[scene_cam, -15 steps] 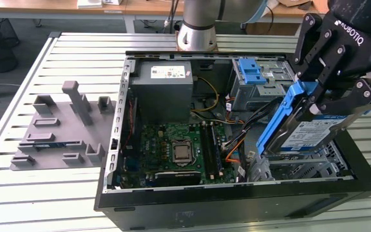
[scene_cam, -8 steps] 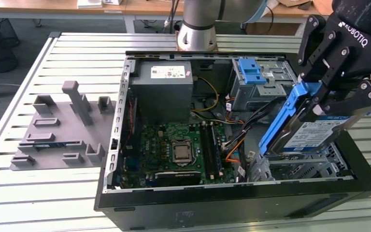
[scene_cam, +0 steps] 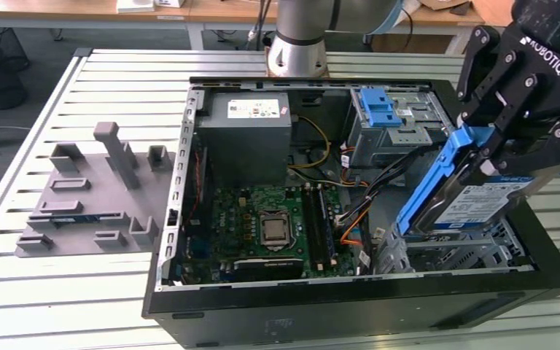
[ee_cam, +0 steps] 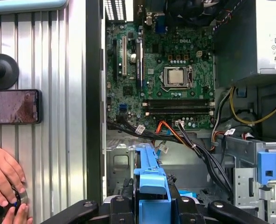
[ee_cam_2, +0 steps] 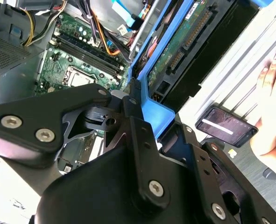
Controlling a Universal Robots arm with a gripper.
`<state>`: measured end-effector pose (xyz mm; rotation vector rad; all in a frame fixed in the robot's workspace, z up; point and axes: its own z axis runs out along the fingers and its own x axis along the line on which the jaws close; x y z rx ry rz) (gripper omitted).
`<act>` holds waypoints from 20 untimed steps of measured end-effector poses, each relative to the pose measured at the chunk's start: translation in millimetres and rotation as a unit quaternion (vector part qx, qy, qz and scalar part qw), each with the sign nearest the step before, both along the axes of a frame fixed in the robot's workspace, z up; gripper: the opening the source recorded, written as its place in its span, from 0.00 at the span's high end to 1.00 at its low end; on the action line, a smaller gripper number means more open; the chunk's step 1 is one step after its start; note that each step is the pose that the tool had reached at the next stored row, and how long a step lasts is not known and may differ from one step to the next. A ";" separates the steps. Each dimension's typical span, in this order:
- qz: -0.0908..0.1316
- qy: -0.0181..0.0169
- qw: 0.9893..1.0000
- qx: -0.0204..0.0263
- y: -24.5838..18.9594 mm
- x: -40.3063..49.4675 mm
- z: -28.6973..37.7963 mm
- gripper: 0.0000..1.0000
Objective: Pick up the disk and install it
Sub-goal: 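Insert the disk into the insertion slot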
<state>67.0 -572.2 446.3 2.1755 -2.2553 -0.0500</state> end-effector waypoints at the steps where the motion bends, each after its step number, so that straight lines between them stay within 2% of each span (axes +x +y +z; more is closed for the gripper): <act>1: -0.001 0.000 1.000 0.000 0.0 1.1 -0.4 0.64; 8: -0.003 0.000 1.000 0.000 0.0 3.0 -3.9 0.64; 9: 0.001 0.000 1.000 0.000 0.0 3.0 -8.5 0.64; 15: 0.002 0.000 1.000 0.001 -0.1 3.4 -13.7 0.64; 20: 0.002 0.000 1.000 0.000 0.0 3.7 -14.8 0.64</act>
